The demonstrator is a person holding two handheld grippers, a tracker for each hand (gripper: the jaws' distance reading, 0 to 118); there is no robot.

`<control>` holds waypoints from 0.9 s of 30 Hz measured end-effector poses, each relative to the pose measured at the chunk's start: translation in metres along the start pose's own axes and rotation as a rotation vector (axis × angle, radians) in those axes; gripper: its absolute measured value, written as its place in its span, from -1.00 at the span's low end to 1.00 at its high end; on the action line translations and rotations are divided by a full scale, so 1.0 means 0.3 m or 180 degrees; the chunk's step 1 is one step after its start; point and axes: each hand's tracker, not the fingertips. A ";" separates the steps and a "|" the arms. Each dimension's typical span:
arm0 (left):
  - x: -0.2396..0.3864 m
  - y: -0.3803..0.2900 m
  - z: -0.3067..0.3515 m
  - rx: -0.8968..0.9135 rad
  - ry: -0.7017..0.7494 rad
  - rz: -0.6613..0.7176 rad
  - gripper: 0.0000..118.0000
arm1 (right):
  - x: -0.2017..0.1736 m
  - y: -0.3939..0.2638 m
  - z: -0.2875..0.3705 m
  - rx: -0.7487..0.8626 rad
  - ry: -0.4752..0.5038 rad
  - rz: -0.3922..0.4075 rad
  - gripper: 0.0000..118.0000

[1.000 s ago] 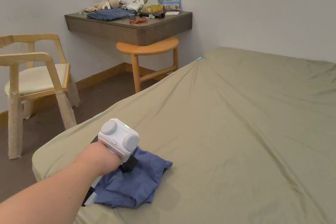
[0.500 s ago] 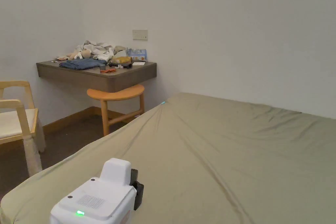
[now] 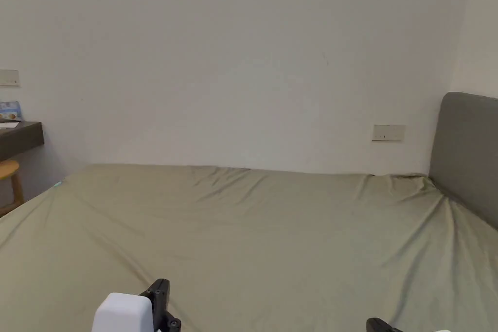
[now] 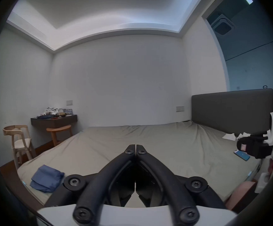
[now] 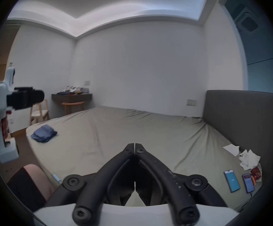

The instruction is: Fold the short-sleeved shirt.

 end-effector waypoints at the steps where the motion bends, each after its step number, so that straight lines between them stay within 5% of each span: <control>1: 0.019 -0.007 -0.010 -0.0001 0.0010 0.0002 -1.00 | 0.010 -0.004 0.001 0.0021 -0.0046 0.0041 -0.98; 9: 0.136 -0.062 -0.124 0.0055 -0.0009 0.0032 -1.00 | 0.088 -0.078 -0.104 0.0189 -0.0377 0.0254 -0.98; 25: 0.179 -0.113 -0.215 0.0042 -0.0070 0.0146 -1.00 | 0.132 -0.119 -0.152 0.0083 -0.0606 0.0002 -0.97; 27: 0.176 -0.110 -0.219 0.0022 -0.0053 0.0189 -0.83 | 0.133 -0.122 -0.164 0.0039 -0.0665 0.0007 -0.92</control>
